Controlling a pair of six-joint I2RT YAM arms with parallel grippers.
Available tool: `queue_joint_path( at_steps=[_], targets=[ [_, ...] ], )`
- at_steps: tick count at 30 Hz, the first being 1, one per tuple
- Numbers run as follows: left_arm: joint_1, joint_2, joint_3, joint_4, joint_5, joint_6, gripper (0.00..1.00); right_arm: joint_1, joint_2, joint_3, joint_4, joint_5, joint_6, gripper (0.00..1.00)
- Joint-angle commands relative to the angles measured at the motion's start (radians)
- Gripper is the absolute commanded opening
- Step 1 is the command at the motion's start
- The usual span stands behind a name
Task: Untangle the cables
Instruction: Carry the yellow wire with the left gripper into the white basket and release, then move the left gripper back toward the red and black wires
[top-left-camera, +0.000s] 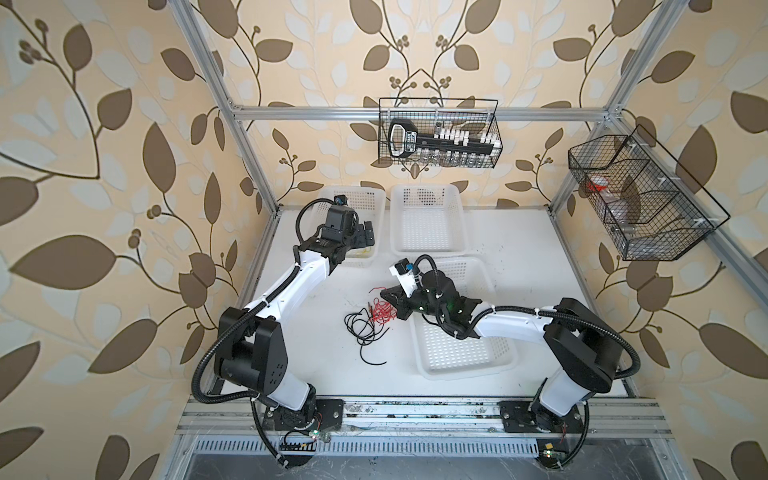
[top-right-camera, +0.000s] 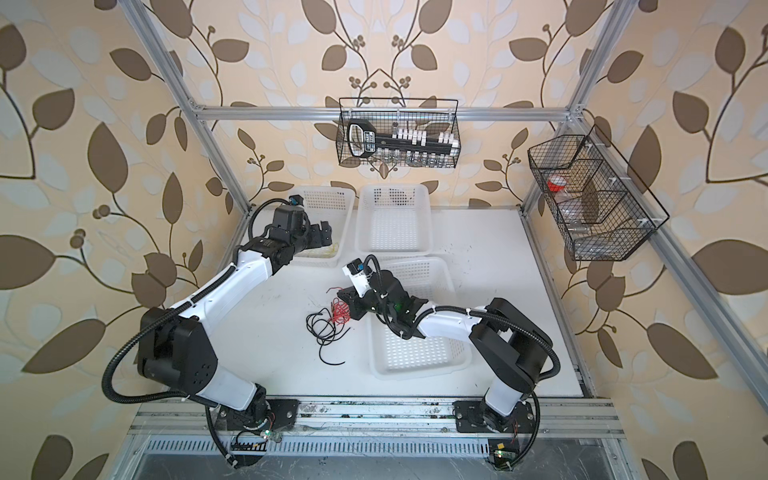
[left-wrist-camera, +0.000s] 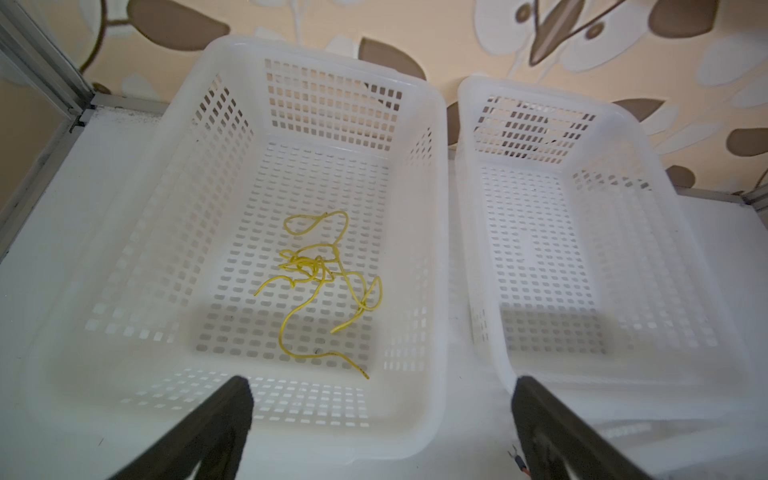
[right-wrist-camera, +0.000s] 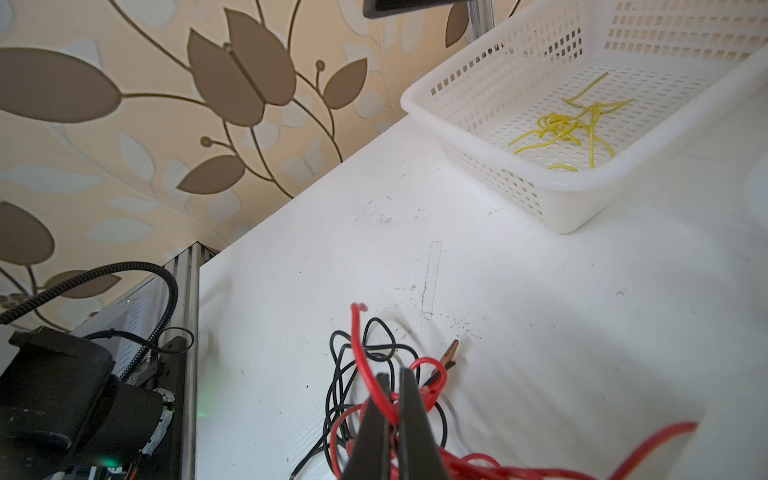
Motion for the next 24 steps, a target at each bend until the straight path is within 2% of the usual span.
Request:
queue_joint_path(
  at_steps=[1,11,18,24],
  targets=[
    [-0.03,-0.091,-0.053,-0.032,-0.01,-0.006,0.99,-0.004,0.018,0.046,-0.018,-0.043,0.006,0.0],
    [-0.164,-0.316,-0.288,0.006,-0.071,-0.098,0.98,-0.009,0.013,0.072,-0.048,-0.055,0.015,0.0],
    [-0.173,-0.484,-0.447,-0.006,-0.095,-0.162,0.97,-0.025,0.022,0.102,-0.067,-0.075,0.046,0.0],
    [-0.173,-0.498,-0.486,-0.108,-0.181,-0.233,0.96,-0.026,0.061,0.17,-0.155,-0.016,0.046,0.0]
  ],
)
